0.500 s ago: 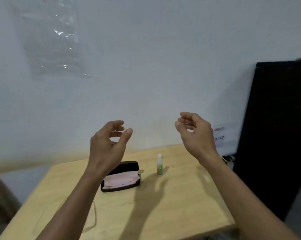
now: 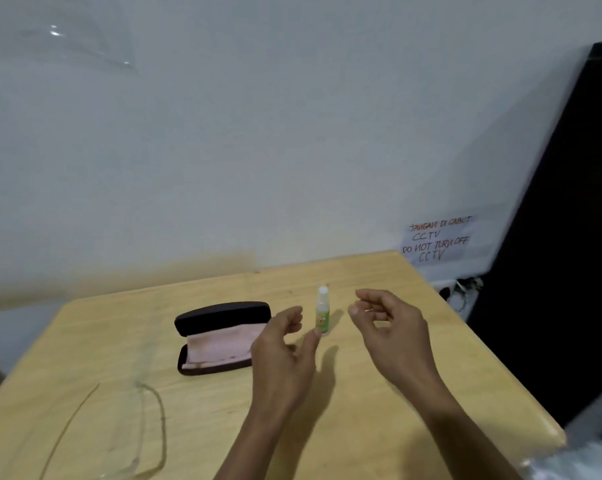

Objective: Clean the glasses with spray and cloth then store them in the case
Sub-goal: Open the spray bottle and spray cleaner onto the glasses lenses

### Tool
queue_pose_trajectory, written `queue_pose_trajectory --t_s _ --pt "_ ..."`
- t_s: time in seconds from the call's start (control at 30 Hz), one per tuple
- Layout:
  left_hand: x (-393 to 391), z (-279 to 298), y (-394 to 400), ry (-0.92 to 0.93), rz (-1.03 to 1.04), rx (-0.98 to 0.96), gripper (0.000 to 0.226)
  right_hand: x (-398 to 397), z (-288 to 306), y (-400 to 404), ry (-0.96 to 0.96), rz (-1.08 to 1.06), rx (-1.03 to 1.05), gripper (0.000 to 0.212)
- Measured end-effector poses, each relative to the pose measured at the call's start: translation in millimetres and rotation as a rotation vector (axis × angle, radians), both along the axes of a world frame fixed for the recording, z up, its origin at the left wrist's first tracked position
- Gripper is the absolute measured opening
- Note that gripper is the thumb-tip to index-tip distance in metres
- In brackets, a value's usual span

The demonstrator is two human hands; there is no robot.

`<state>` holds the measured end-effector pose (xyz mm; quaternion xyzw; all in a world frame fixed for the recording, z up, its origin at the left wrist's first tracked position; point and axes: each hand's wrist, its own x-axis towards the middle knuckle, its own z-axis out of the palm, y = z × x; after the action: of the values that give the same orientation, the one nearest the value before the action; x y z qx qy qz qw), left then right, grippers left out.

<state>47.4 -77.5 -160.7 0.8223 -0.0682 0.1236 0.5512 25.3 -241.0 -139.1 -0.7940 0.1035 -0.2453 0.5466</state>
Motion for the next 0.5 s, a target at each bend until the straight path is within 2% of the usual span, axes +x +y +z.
queue_pose_trajectory --t_s 0.13,0.27,0.33,0.5 --pt "19.2 -14.8 -20.7 0.076 -0.005 0.001 0.054 23.1 -9.6 2.3 0.017 0.018 -0.034 0.023" --pt "28.5 -17.9 -35.9 0.102 0.016 -0.041 0.055 42.1 -13.2 7.4 0.024 0.060 -0.051 0.033" --pt "32.2 -20.2 -40.1 0.108 0.047 -0.036 0.049 48.3 -16.2 10.2 0.031 0.079 -0.066 0.035" --pt "37.6 -28.0 -41.3 0.116 0.046 -0.073 0.016 53.1 -27.0 13.8 -0.011 0.109 -0.083 0.029"
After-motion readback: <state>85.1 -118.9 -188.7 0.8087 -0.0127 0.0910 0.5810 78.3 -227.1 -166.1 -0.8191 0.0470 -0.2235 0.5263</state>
